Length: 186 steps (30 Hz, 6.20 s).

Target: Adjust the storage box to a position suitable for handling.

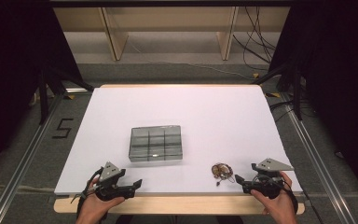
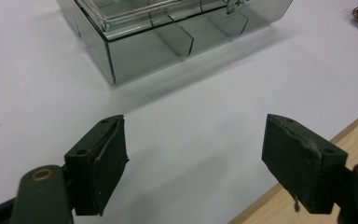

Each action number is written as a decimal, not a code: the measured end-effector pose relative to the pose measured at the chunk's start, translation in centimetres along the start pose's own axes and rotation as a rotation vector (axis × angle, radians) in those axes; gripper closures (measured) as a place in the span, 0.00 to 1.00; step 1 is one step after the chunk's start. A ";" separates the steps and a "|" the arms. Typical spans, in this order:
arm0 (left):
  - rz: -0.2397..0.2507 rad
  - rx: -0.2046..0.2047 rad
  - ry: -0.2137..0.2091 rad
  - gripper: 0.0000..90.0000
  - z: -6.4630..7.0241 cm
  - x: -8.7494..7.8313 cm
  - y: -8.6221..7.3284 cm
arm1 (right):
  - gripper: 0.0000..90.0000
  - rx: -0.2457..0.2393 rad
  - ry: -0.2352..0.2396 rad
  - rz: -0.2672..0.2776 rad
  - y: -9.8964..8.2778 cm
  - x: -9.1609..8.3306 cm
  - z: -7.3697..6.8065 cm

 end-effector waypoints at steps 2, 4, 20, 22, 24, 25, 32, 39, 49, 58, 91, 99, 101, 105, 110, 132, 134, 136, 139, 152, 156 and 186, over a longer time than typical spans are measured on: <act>-0.005 0.002 0.004 0.24 0.0 0.0 0.0 | 0.22 0.005 0.000 0.000 0.0 0.0 0.1; -0.012 0.023 0.003 0.24 -0.1 -0.1 0.0 | 0.22 0.019 0.003 -0.005 -0.1 0.0 0.0; -0.012 0.013 0.002 0.24 -0.2 -0.1 -0.1 | 0.18 0.009 0.013 0.027 0.4 0.1 -0.1; -0.008 -0.007 0.004 0.24 -0.2 -0.2 0.0 | 0.18 0.005 0.014 0.030 0.6 0.1 -0.2; -0.001 -0.001 0.004 0.24 -0.3 -0.1 0.1 | 0.18 -0.005 0.019 0.037 0.9 0.2 -0.3; -0.012 0.004 0.013 0.24 -0.5 -0.2 0.0 | 0.19 -0.006 0.020 0.045 1.0 0.2 -0.4; 0.002 -0.013 0.046 0.25 -1.5 -0.5 0.4 | 0.28 0.032 0.052 0.046 1.9 0.4 -1.4; 0.002 -0.030 0.087 0.39 -3.0 -0.7 0.8 | 0.52 -0.035 0.089 0.079 4.3 1.0 -2.5; -0.006 -0.010 0.151 0.86 -7.3 -0.2 1.5 | 0.90 -0.117 0.151 0.011 7.4 5.3 -5.9; -0.056 -0.007 0.152 0.98 -9.8 2.9 2.5 | 1.00 -0.184 0.164 -0.044 9.4 10.5 -7.6; -0.061 0.011 0.083 0.99 -8.7 5.4 3.2 | 1.00 -0.156 0.189 -0.162 9.4 15.7 -11.2; -0.080 0.037 0.065 0.99 -7.2 5.5 3.3 | 1.00 -0.186 0.169 -0.173 9.2 14.8 -10.1; -0.065 0.023 0.062 0.99 -6.8 5.6 3.4 | 1.00 -0.189 0.166 -0.166 9.1 14.6 -9.9; -0.054 0.040 0.055 0.99 -5.7 5.5 3.5 | 1.00 -0.182 0.147 -0.169 8.6 13.9 -9.7; -0.067 0.069 0.040 0.99 -4.6 5.3 3.5 | 1.00 -0.182 0.130 -0.169 7.9 13.0 -9.3; -0.077 0.142 -0.014 0.99 -0.7 4.7 2.8 | 1.00 -0.194 0.111 -0.155 5.0 9.0 -8.8; -0.062 0.135 -0.008 0.99 -0.5 4.7 2.9 | 1.00 -0.189 0.116 -0.169 4.6 8.6 -8.9; -0.078 0.143 -0.018 0.99 -0.4 4.6 2.8 | 1.00 -0.188 0.117 -0.185 4.4 8.3 -8.8; -0.068 0.127 -0.018 0.99 0.0 4.7 2.8 | 1.00 -0.168 0.118 -0.185 4.2 8.0 -8.7; -0.062 0.156 -0.038 0.99 1.4 4.1 2.5 | 1.00 -0.169 0.120 -0.175 3.0 6.6 -8.6; -0.065 0.154 -0.031 0.99 1.8 4.0 2.5 | 1.00 -0.160 0.116 -0.169 2.8 6.5 -8.6; -0.047 0.133 -0.047 0.59 0.8 0.5 1.7 | 1.00 -0.160 0.198 -0.077 2.3 3.1 -7.9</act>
Point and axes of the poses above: each handheld gripper's, and its own axes: x roughly forward along the jaws, y roughly out of its top, z roughly to its right, the point moved 8 cm from there along x, roughly forward along the jaws, and after that the axes turned 11 degrees about x, right-handed, at the moved point
